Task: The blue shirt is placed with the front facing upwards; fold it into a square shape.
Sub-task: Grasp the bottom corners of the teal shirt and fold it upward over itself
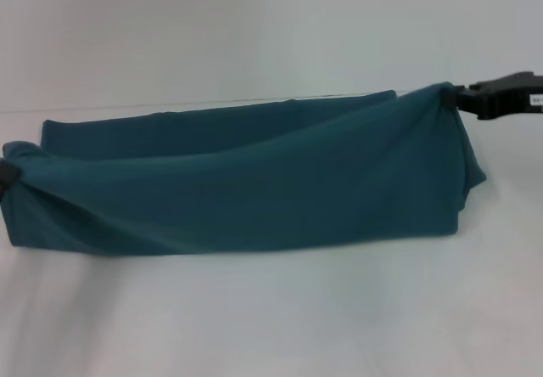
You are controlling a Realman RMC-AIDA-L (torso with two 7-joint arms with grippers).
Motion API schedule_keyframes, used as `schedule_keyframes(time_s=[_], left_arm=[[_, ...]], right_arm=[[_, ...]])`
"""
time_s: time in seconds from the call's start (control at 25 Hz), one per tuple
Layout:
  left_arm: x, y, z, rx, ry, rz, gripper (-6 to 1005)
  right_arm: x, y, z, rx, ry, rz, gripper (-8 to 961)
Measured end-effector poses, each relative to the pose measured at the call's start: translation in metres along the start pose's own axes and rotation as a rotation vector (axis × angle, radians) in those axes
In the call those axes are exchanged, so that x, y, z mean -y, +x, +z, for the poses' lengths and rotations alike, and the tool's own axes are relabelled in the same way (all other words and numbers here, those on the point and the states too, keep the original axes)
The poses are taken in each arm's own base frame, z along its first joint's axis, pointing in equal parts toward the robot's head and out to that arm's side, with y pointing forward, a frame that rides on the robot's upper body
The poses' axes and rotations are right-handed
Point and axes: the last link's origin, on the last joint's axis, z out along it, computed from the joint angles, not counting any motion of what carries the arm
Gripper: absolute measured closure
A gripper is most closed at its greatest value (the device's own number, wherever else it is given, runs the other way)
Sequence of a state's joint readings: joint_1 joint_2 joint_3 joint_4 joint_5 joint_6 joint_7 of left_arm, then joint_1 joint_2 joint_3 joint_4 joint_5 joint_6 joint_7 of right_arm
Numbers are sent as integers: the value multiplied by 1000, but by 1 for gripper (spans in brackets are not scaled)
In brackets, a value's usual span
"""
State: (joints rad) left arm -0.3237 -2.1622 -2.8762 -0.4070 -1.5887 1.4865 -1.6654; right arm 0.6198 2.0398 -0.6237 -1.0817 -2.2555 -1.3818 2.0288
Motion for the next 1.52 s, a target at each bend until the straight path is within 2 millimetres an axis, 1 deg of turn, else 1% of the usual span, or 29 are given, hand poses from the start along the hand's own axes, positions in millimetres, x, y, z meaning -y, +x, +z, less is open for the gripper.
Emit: schedule_keyframes(time_s=[0.28,0.56,0.76,1.0,1.16,1.52], left_arm=[[3,6,18,-17,30,8,979],[8,13,37,-33,84,20,979],[10,16,55,-27,115,30,979],[12,18,76,-13,164,49,980],[13,18,86,-2,188,72,980],[16,21,99,-5,242,99,980]], right_arm=[[7,-14,19,-16,69,-21,929],[19,-17,27,-10,114,-1,928],[24,-13,35,-13,141,19,928],[23,-13,48,-22,160,14,928],[21,-17,59,-22,175,1,929],[23,-17,75,-24,214,7,928]])
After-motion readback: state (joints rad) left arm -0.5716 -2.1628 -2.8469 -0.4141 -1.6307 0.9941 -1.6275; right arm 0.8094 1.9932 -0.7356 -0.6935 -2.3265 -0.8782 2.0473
